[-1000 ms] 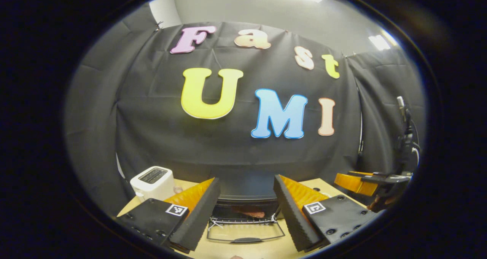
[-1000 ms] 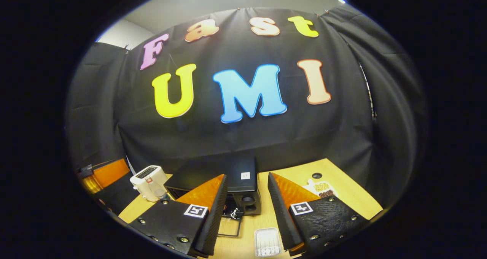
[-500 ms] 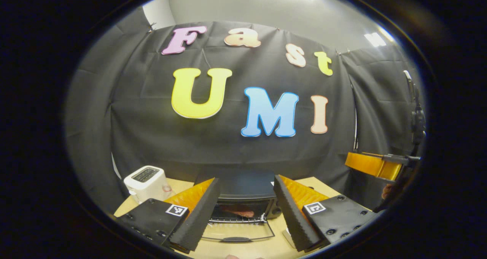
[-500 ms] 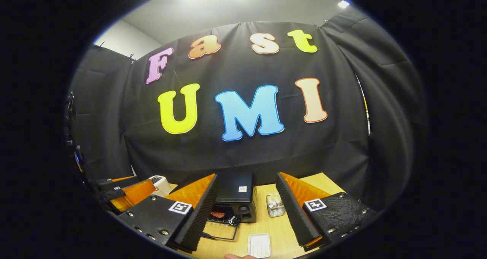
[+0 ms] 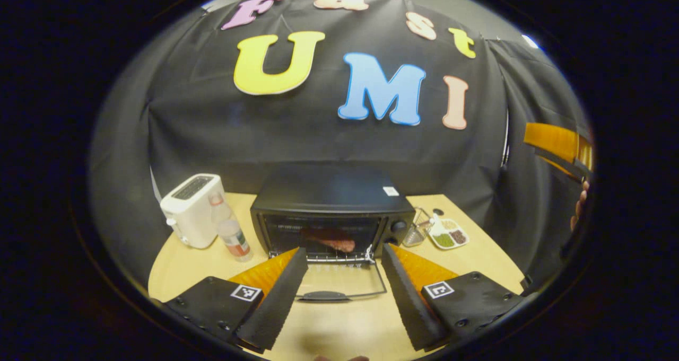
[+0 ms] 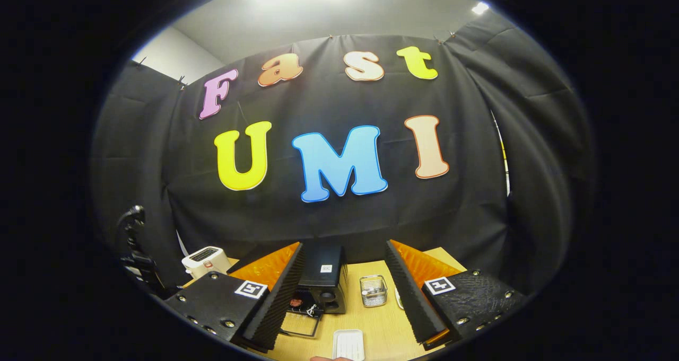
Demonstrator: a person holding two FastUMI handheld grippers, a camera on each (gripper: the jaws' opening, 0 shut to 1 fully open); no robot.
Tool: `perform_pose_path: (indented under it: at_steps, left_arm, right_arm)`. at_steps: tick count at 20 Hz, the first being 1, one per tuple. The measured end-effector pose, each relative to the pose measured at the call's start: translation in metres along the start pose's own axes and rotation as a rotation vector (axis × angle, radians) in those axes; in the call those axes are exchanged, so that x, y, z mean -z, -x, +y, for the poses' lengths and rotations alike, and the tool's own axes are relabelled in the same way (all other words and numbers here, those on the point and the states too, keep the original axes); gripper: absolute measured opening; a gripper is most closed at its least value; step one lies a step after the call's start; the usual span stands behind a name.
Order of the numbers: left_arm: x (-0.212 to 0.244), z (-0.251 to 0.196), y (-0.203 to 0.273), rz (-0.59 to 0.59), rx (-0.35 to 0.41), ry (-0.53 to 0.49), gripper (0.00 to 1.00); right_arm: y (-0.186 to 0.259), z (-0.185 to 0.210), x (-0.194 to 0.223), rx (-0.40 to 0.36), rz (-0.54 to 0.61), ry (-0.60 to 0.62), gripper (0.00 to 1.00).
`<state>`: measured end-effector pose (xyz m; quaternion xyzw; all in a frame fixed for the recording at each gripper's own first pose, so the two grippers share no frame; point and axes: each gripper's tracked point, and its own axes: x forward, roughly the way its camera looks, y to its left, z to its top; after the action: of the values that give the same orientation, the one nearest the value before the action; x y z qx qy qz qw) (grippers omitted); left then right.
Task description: Open the electric oven with the left hand, put the food in, and close the electric oven.
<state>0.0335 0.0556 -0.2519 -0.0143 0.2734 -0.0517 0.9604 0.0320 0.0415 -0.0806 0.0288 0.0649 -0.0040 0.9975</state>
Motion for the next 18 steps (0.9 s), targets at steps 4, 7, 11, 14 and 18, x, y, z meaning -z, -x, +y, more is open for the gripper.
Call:
perform_pose_path:
  at_steps: [4,7,11,14,18]
  left_arm:
    - [0.051,0.01,-0.016,0.112,-0.021,-0.016,0.99]
    - [0.087,0.013,-0.025,0.211,-0.015,0.0,0.95]
    - [0.126,0.015,-0.038,0.345,-0.008,-0.002,0.95]
    - [0.141,0.018,-0.05,0.436,-0.012,0.008,0.96]
    - [0.171,0.029,-0.063,0.558,-0.034,0.023,0.96]
  right_arm:
    - [-0.001,-0.014,0.003,0.031,0.019,-0.023,0.92]
    - [-0.001,-0.027,0.008,0.059,0.034,-0.029,0.92]
    - [-0.001,-0.04,0.016,0.087,0.056,-0.041,0.92]
    - [-0.002,-0.047,0.022,0.106,0.07,-0.042,0.92]
    - [-0.002,-0.06,0.031,0.132,0.093,-0.056,0.92]
